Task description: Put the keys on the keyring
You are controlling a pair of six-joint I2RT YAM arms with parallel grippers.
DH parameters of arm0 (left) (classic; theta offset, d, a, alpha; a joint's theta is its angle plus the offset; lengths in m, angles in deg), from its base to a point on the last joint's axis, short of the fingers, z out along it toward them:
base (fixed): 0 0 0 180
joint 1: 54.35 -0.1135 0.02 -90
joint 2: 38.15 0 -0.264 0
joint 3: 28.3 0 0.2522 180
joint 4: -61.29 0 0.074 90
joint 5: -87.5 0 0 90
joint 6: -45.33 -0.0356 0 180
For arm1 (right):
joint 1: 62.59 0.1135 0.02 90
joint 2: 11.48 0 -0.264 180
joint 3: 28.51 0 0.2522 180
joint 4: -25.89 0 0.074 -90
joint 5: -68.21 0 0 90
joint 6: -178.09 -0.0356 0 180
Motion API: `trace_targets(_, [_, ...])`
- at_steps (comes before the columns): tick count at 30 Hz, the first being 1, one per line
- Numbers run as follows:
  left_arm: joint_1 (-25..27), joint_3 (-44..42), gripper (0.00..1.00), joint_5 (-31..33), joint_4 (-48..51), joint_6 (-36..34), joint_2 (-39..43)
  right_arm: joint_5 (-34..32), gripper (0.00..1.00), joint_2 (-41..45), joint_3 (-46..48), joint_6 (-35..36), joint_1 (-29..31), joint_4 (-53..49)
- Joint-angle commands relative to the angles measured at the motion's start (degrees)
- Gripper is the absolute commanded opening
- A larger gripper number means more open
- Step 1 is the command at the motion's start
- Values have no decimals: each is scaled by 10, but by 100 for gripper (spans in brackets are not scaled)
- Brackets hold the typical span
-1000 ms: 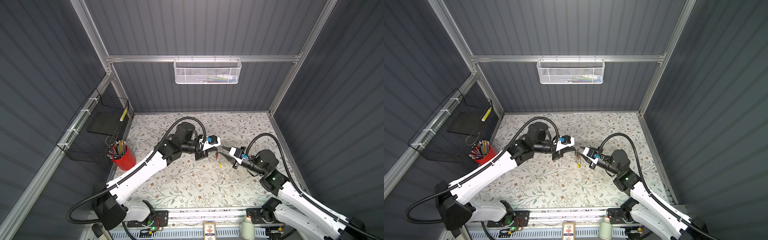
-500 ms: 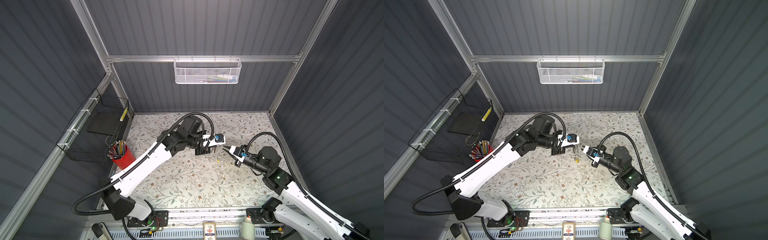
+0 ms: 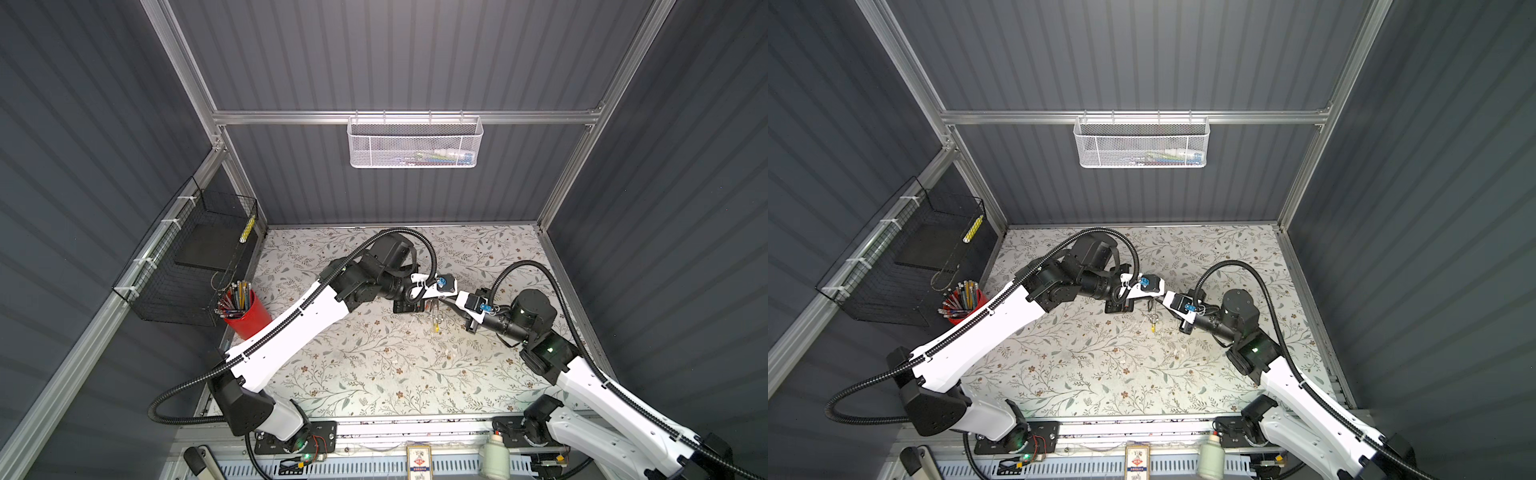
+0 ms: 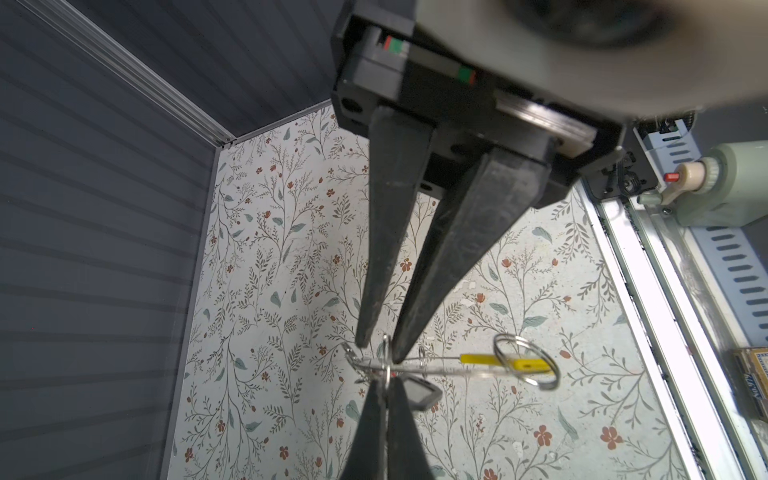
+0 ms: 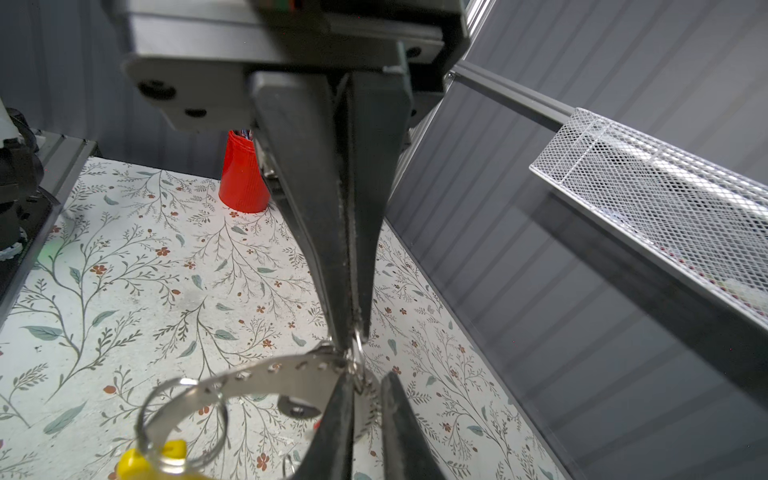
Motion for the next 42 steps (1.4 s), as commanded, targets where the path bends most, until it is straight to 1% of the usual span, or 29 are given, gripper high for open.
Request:
trace_targets(1, [7,20,0,-2,15,-12,-8,15,16,-1,-1,-21,-2,39])
trace_targets(2, [8,20,0,16,15,-13,-8,16,15,-2,-1,-23,-2,39])
trace_targets(3, [9,20,0,18,16,-13,-8,19,14,-2,0,-25,-2,39])
trace_targets(7, [10,22,0,20,13,-15,-9,23,2,-3,0,-25,-2,33])
trace_targets(8, [10,21,0,21,10,-15,-8,23,0,-3,0,-25,-2,30])
trace_targets(10, [10,11,0,21,-6,-11,-2,23,0,-1,1,-29,-2,30])
trace_targets(11, [10,-3,5,27,-29,0,7,21,0,0,3,-34,-3,34])
trace_targets(14, [5,-59,26,45,-97,26,41,21,0,3,13,-54,-6,58])
trace_targets(15, [-2,-78,28,38,-118,40,53,23,0,3,16,-60,-7,68])
trace_targets(18, [-27,-118,28,-6,-159,88,78,31,0,3,23,-79,-11,99])
trace_targets(20, [-40,-162,28,-35,-200,118,96,37,0,1,27,-91,-12,119])
trace_targets(24, [-54,-206,27,-77,-268,168,117,45,0,-4,32,-109,-15,150])
trace_targets(25, [-55,-214,26,-85,-280,178,119,46,0,-5,32,-112,-15,154])
trace_targets(30, [-56,-234,27,-107,-322,208,123,51,0,-8,40,-126,-16,188])
trace_targets(35, [-69,-255,27,-127,-372,239,135,68,0,-9,50,-134,-21,213])
trace_targets(39, [-74,-268,27,-150,-404,254,144,77,0,-11,57,-149,-26,238])
trace_targets(42, [-74,-272,27,-165,-410,256,142,84,0,-13,58,-153,-28,246])
